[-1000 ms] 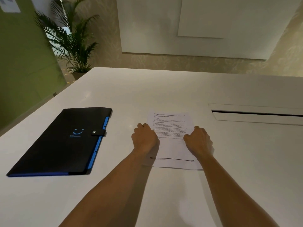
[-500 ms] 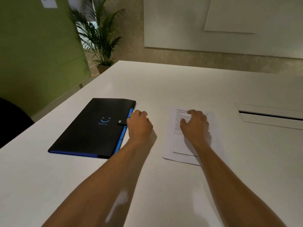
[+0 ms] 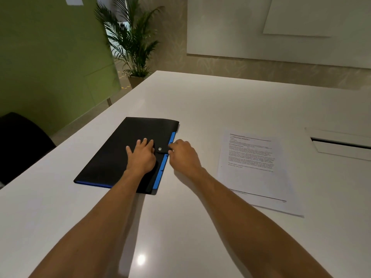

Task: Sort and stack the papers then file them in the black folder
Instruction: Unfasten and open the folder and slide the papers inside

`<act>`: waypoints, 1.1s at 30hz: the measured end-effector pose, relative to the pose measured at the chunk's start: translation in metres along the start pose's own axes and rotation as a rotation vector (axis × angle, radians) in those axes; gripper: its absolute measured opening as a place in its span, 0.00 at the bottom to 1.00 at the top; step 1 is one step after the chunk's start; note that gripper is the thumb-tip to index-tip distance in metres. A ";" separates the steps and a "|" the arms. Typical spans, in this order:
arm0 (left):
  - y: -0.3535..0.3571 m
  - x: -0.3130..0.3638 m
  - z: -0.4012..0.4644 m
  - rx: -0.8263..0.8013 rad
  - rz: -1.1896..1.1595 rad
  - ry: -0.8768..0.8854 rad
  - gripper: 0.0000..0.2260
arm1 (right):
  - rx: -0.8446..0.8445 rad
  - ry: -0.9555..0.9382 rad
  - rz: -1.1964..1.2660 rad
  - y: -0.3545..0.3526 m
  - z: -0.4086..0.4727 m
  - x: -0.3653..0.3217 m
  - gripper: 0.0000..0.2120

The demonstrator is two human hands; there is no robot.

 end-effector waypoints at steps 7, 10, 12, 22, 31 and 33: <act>0.016 0.022 0.002 -0.020 -0.009 0.032 0.23 | 0.015 -0.005 -0.241 0.005 0.006 0.009 0.11; 0.022 0.044 0.002 -0.022 -0.013 0.075 0.24 | -0.005 0.037 -0.305 -0.010 0.009 0.024 0.12; 0.027 0.061 0.002 -0.028 -0.011 0.110 0.24 | -0.019 0.053 -0.351 -0.018 0.009 0.033 0.13; 0.038 0.107 -0.003 -0.031 0.013 0.161 0.26 | -0.129 0.012 -0.509 -0.028 0.006 0.049 0.12; 0.037 0.106 -0.007 -0.043 0.064 0.189 0.29 | -0.137 -0.123 -0.694 -0.012 -0.003 0.036 0.14; 0.038 0.105 -0.007 -0.045 0.061 0.184 0.27 | -0.118 -0.079 -0.640 -0.017 -0.002 0.037 0.13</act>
Point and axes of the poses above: each hand's wrist, its own z-axis towards the middle knuckle, its own y-axis out of the palm, x = y × z, the point moved 8 cm from there along z, towards the middle knuckle, and after that the axes turned 7 degrees about -x, right-handed, at the moved point
